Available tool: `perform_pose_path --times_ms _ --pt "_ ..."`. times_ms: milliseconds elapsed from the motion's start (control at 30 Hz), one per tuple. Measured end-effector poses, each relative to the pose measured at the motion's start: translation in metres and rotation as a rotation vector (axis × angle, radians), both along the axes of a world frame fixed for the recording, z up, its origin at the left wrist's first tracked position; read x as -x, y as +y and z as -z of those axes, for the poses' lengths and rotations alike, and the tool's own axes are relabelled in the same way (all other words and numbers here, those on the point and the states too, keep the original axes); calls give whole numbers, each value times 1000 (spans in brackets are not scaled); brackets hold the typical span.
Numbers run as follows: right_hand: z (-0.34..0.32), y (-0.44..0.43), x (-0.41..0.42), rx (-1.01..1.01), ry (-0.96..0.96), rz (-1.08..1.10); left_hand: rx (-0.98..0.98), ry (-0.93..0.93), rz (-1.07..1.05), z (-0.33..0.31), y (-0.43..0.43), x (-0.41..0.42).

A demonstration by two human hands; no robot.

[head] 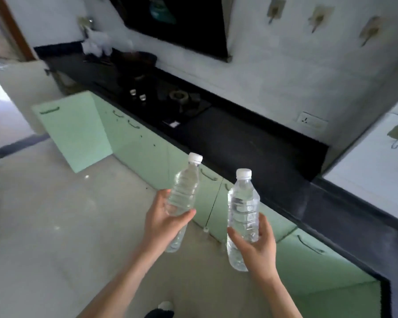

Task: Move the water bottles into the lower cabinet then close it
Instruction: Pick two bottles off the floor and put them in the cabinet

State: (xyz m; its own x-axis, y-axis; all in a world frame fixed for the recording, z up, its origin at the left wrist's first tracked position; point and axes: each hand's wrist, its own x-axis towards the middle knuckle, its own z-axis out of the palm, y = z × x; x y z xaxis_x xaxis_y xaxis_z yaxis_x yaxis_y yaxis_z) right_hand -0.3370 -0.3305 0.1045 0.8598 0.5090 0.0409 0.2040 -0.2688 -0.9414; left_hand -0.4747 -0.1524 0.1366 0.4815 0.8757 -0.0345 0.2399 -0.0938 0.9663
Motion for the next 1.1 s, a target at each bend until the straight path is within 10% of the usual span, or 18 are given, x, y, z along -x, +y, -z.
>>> perform_pose_path --times_ms 600,1100 --pt "34 166 209 129 54 -887 184 285 -913 31 -34 296" --pt "59 423 366 198 17 -942 207 356 -951 39 203 469"
